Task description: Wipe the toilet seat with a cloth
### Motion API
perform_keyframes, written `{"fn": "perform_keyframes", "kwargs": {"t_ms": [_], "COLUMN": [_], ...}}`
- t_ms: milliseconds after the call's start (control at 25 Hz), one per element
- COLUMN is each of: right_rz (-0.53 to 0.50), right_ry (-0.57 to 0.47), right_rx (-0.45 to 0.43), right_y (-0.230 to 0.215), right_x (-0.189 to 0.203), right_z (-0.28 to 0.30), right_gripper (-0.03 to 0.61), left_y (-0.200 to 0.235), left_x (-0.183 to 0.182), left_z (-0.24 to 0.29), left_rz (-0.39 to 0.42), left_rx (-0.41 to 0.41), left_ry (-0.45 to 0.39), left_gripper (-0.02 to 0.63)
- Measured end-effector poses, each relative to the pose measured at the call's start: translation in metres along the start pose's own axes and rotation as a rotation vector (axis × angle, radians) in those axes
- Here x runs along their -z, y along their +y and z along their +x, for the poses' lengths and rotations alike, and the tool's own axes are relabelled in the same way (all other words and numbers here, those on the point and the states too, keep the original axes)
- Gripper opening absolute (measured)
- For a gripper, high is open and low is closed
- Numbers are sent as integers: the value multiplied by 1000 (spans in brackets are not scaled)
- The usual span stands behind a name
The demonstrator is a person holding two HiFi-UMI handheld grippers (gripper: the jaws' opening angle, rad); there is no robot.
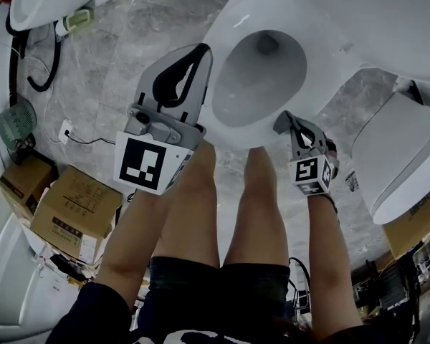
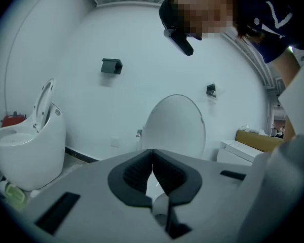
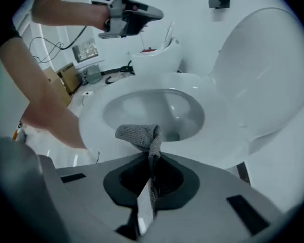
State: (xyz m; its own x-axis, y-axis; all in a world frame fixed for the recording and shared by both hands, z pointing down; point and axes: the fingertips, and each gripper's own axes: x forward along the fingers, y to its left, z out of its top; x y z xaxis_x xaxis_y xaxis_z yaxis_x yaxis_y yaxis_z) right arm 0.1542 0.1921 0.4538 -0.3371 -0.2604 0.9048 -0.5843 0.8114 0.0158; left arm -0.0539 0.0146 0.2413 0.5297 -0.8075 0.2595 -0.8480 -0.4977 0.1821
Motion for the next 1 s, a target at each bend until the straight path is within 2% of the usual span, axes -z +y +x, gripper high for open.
{"fn": "perform_keyframes", "kwargs": {"t_ms": [120,240,400,520,640,800,1000], "right_rz": [64,196,332,382,382,430,468], "right_ry": [21,-10,-255,-452,-609,-729,-803], "right_rx": [148,268,351,383,386,383,395], "right_y": [-56,-99,-132,-138,-133,-128,-128], "right_x": [9,4,-51,-100,-143,-175,-192], "right_z": [-3,-13,-53,-93,-130,-166,-191], "right_gripper": [35,35,35,35,34,34,34], "left_y": [-5,-9,-12,-17,-21,-24,-25], "left_x": [-4,-8,-13,-18,-24,-35,-43], "left_z": [7,10,12,12,12,11,11], "left_rz": [-9,-4,1,1,5,12,19], "left_rx": [3,15,22,25,27,22,10], "left_ry": [-15,-15,-21,-26,-32,-45,-53], "left_gripper": [20,20,20,20,20,20,20]}}
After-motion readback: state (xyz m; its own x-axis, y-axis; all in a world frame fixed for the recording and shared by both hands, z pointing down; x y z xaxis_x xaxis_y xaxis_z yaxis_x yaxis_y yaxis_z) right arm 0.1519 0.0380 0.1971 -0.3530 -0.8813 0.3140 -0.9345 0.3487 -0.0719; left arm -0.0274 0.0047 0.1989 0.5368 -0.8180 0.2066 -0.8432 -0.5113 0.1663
